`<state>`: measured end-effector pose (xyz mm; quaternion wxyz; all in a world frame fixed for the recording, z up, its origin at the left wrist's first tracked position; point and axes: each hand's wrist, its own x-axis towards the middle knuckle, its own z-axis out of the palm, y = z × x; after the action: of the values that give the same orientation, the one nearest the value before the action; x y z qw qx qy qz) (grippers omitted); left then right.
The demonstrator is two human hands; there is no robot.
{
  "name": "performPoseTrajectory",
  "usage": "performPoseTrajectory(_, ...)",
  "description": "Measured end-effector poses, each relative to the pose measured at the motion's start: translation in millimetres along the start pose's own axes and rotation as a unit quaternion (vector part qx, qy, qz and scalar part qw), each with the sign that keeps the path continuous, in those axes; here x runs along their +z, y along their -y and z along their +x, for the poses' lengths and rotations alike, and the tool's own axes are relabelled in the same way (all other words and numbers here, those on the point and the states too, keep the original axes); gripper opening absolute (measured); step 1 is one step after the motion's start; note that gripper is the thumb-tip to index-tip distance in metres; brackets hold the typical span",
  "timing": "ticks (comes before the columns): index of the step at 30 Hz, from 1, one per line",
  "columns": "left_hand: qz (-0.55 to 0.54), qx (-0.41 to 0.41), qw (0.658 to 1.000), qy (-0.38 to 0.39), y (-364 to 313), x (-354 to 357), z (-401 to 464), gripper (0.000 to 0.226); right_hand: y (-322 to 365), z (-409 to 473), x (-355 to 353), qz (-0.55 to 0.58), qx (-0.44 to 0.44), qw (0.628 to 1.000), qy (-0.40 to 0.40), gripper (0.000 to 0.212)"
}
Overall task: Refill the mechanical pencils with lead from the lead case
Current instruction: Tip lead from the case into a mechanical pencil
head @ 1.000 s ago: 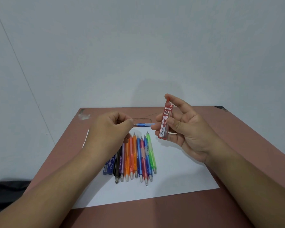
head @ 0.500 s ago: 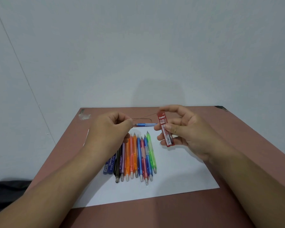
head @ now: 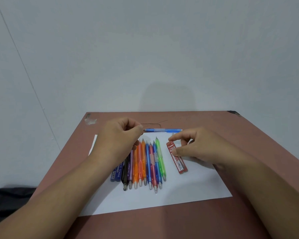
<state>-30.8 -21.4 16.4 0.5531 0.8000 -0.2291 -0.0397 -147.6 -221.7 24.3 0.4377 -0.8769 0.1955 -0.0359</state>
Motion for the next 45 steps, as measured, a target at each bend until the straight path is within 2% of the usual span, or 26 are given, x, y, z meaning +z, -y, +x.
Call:
performPoseTrajectory(2,0.001,0.000,1.000,0.005,-0.2,0.3,-1.1,0.019,-0.6,-0.4,-0.5,-0.103,-0.012,0.995,0.002,0.030)
performPoseTrajectory(4,0.005,0.000,1.000,0.008,-0.1,0.7,-1.8,0.018,-2.7,-0.2,1.3,-0.135,-0.032,0.990,-0.013,0.028)
performPoseTrajectory(7,0.032,0.006,0.999,0.011,-0.7,1.0,-3.6,0.018,-7.6,1.2,4.0,-0.126,-0.104,0.981,-0.102,0.022)
performPoseTrajectory(10,0.086,0.031,0.996,0.013,-1.8,3.2,-7.1,0.018,-8.7,2.2,5.2,-0.152,-0.202,0.949,-0.188,0.019)
performPoseTrajectory(14,0.132,0.060,0.989,0.017,-4.9,7.8,-11.5,0.017,-6.9,5.1,12.6,-0.236,-0.248,0.917,-0.206,0.022)
performPoseTrajectory(21,0.161,0.093,0.983,0.011,-5.5,11.7,-12.9,0.019,-6.0,7.1,19.9,-0.268,-0.313,0.881,-0.232,0.014)
performPoseTrajectory(29,0.152,0.101,0.983,0.021,-5.2,13.3,-14.3,0.021,-7.1,9.4,20.6,-0.282,-0.334,0.863,-0.254,0.005)
performPoseTrajectory(35,0.116,0.088,0.989,0.027,-4.3,14.3,-14.5,0.014,-7.1,11.5,22.1,-0.293,-0.335,0.858,-0.257,0.017)
performPoseTrajectory(37,0.070,0.075,0.994,0.030,-5.7,13.7,-14.8,0.008,-8.4,12.2,20.6,-0.289,-0.328,0.862,-0.256,0.015)
performPoseTrajectory(40,0.037,0.063,0.997,0.025,-4.9,11.4,-10.8,0.015,-13.5,13.2,13.9,-0.261,-0.298,0.882,-0.254,0.004)
performPoseTrajectory(45,0.123,0.048,0.991,0.039,-8.0,1.1,11.5,0.014,-15.1,14.6,9.1,-0.232,-0.284,0.890,-0.269,0.009)
